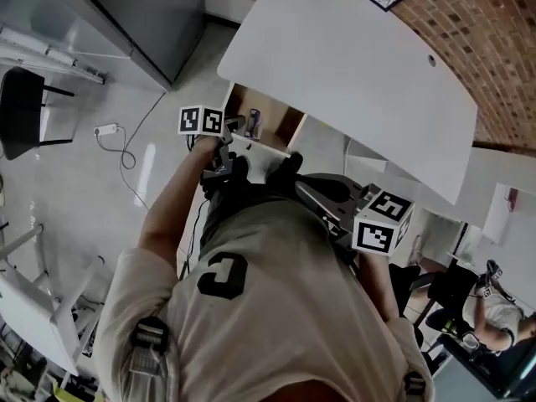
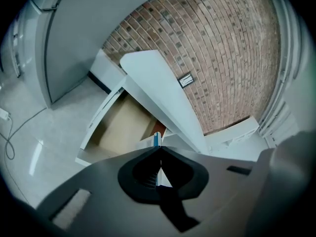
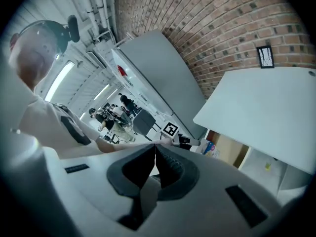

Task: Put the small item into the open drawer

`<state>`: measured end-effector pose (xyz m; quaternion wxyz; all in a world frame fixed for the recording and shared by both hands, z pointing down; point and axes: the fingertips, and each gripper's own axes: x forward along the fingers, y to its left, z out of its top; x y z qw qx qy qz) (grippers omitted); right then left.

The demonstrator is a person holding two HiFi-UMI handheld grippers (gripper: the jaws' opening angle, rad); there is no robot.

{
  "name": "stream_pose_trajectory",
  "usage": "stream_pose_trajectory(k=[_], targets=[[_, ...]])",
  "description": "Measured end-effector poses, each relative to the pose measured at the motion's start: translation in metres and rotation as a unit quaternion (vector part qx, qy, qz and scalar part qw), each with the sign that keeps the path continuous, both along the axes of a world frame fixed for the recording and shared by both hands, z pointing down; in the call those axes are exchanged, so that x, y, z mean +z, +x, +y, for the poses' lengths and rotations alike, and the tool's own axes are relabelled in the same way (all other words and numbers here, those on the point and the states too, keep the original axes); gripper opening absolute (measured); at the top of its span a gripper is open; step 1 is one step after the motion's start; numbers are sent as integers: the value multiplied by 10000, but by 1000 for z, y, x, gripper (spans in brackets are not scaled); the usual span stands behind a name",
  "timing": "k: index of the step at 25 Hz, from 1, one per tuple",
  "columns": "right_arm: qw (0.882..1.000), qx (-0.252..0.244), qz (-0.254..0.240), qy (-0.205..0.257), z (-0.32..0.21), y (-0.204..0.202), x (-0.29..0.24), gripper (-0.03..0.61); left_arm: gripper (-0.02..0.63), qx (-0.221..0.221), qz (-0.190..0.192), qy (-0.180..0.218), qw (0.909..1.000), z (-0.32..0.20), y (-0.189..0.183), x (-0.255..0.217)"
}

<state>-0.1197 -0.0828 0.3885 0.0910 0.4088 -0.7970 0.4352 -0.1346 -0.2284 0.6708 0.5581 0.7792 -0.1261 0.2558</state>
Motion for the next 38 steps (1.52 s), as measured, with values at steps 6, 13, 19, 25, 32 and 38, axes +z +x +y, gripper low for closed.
stream_pose_trajectory(k=[6, 13, 19, 25, 32, 38], targets=[[9974, 700, -33, -164, 17, 41, 6, 6, 3, 235, 167, -478, 9984, 13, 55, 16], [9967, 665, -105, -463, 14, 55, 17, 6, 3, 344, -125, -757, 9965, 16, 86, 55], [9945, 575, -55, -873, 16, 68, 30, 6, 3, 321, -213, -814, 9959, 9, 102, 84], [9912, 539, -91, -1203, 17, 76, 45, 6, 3, -190, -490, -896, 9946, -4, 98, 124], [9878, 612, -233, -1412, 26, 78, 58, 6, 3, -404, -1204, -293, 9915, -16, 84, 154], [9862, 673, -352, -1471, 33, 77, 64, 6, 3, -347, -1439, 425, 9881, -27, 76, 157]])
